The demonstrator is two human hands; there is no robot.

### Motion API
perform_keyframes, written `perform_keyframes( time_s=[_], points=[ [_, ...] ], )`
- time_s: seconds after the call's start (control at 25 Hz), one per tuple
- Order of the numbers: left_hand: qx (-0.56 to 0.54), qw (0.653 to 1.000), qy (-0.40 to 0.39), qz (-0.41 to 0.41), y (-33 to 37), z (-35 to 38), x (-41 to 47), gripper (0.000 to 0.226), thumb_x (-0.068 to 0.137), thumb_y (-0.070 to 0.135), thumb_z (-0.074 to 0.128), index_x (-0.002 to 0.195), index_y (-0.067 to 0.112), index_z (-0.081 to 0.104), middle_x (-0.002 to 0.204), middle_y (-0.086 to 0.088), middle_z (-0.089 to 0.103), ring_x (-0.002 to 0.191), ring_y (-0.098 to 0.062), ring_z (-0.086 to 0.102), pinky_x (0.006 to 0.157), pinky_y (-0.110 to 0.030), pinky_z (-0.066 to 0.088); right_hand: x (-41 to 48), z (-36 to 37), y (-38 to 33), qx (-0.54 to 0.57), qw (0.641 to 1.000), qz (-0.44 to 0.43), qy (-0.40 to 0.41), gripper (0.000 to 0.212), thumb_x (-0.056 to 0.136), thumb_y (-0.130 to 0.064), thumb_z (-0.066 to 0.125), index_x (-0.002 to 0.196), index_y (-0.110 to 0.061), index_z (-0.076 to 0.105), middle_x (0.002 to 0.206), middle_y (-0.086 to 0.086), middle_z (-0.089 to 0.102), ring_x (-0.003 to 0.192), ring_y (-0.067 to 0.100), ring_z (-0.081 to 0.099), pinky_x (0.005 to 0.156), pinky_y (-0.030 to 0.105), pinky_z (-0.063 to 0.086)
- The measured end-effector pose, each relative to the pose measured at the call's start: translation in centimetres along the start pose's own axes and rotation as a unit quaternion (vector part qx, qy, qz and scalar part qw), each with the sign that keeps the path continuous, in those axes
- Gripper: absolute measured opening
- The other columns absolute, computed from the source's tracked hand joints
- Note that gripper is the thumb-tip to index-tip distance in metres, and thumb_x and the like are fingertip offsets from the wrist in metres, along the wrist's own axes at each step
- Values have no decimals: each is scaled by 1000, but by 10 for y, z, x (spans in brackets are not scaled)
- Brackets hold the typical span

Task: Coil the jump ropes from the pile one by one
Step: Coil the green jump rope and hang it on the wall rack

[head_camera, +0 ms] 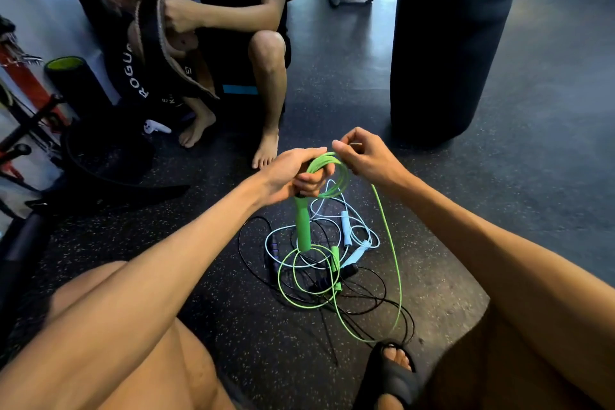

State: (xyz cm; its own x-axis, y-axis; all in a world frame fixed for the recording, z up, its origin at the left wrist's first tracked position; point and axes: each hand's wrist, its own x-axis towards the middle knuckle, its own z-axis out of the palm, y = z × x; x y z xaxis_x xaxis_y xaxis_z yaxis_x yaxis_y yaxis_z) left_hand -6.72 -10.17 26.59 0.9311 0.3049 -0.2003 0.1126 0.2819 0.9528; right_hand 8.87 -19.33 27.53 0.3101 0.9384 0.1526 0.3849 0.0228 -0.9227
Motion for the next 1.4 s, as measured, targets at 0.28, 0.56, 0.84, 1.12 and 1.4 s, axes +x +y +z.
perform_keyframes(
  time_s=[0.28, 0.56, 0.84, 1.12, 1.4],
  points=[
    [-240, 964, 82, 86, 13, 2, 0, 44, 106, 35, 22, 88, 5, 50, 50, 3, 36, 42, -10, 32, 52, -24, 32, -6, 6, 12, 29, 984, 170, -46, 12, 102, -16, 47, 97, -6, 44, 67, 13, 53, 54, 22, 52, 59, 49, 57],
    [-347, 877, 269, 197, 12, -28, 11, 36, 107, 26, 17, 94, 4, 43, 81, -30, 69, 76, -41, 71, 82, -47, 52, -24, 14, 12, -33, 953, 194, -230, 13, 99, -14, 54, 101, -3, 47, 71, 17, 65, 56, 31, 66, 56, 38, 57],
    [-111, 912, 343, 196, -5, -25, 17, 22, 107, 17, 19, 104, 4, 37, 91, -26, 66, 82, -33, 70, 86, -40, 55, -18, 26, -2, -239, 954, -64, -170, 10, 93, -13, 60, 84, -11, 65, 61, -6, 58, 48, 0, 49, 52, 12, 37],
    [35, 933, 335, 127, -15, -7, 20, 21, 106, 17, 32, 90, 12, 45, 87, -20, 68, 70, -23, 68, 70, -30, 54, -11, 17, -13, -253, 956, -145, -16, 14, 95, -12, 56, 85, -8, 66, 60, -12, 53, 52, 3, 49, 52, 19, 35],
    [44, 980, 181, 64, -13, 12, 11, 31, 107, 20, 24, 95, 3, 47, 57, -9, 64, 47, -23, 61, 51, -29, 47, -4, 4, -11, -253, 956, -143, 29, 16, 93, -17, 60, 81, -7, 66, 58, -14, 50, 50, 1, 44, 57, 23, 32]
  ],
)
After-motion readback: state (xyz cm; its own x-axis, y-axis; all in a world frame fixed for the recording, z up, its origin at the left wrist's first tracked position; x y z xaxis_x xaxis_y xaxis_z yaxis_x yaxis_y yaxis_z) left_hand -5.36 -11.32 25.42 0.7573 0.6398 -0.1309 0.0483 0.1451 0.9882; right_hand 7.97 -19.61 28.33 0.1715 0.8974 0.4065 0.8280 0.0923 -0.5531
